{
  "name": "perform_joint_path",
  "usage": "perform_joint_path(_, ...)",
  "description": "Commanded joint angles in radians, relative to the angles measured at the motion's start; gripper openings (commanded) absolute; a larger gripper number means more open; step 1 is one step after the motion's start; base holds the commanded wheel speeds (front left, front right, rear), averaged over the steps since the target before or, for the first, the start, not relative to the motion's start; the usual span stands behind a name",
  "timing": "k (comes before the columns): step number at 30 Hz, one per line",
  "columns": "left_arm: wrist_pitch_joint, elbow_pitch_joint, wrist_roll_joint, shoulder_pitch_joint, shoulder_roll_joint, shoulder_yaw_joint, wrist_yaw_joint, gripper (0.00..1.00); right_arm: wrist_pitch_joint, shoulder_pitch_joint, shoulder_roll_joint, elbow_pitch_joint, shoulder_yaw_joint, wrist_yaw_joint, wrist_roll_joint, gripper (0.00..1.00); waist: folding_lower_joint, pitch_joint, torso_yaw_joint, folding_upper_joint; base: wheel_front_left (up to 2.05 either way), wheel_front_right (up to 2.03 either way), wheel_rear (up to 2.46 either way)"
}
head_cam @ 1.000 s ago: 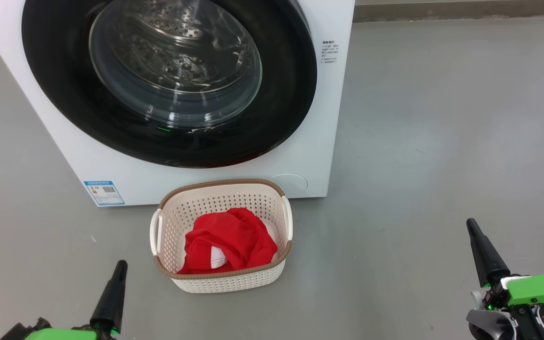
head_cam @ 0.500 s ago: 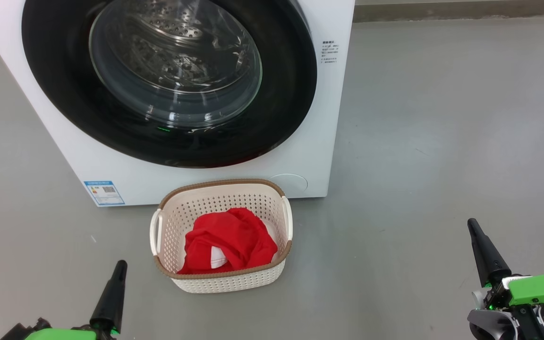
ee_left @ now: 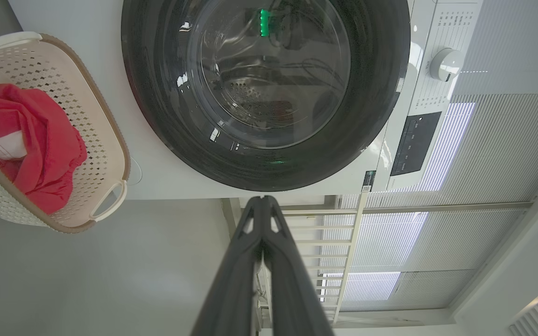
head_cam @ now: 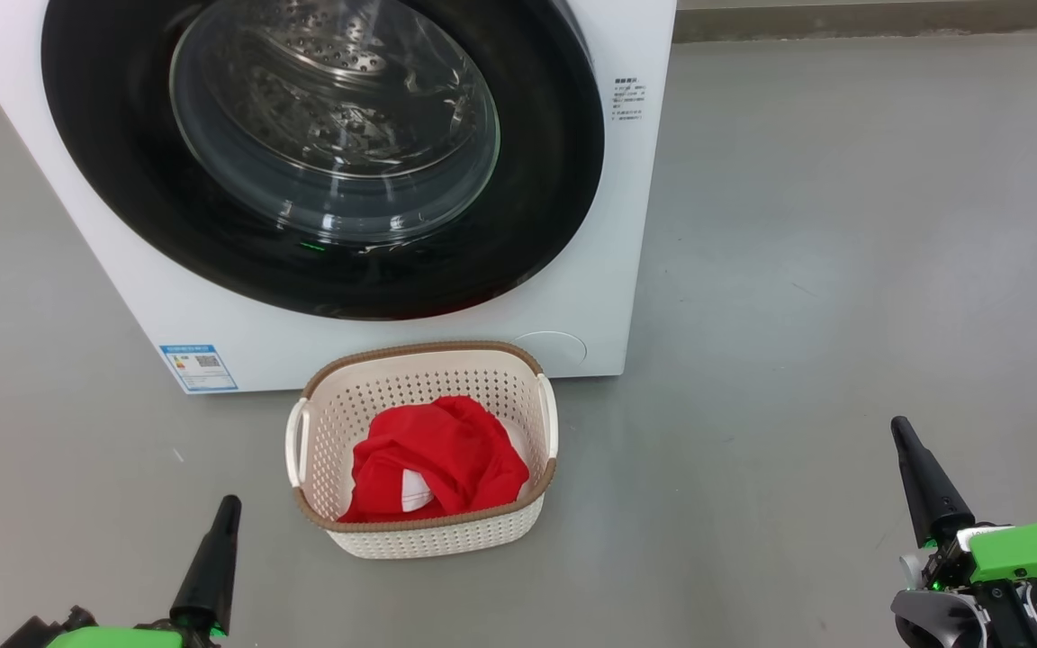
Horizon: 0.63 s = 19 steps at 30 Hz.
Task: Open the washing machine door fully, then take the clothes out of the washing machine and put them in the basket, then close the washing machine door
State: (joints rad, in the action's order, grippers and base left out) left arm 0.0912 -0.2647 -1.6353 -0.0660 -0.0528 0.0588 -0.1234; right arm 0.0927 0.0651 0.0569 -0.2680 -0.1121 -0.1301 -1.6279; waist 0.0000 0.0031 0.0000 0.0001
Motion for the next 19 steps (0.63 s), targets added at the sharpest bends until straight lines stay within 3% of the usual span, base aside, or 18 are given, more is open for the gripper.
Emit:
perform_joint_path(1, 0.006, 0.020, 0.010, -0.040, -0.012, 0.035, -0.007, 0.00, 0.005, 0.041, 0.008, 0.024, 0.018, -0.001, 0.003, 0.00, 0.0000, 0.000, 0.000, -0.0001, 0.00, 0.00, 0.00)
perform_joint_path(19, 0.009, 0.020, 0.014, -0.041, -0.009, 0.039, -0.007, 0.00, 0.008, 0.041, 0.005, 0.024, 0.013, -0.001, 0.007, 0.00, 0.0000, 0.000, 0.000, -0.0001, 0.00, 0.00, 0.00)
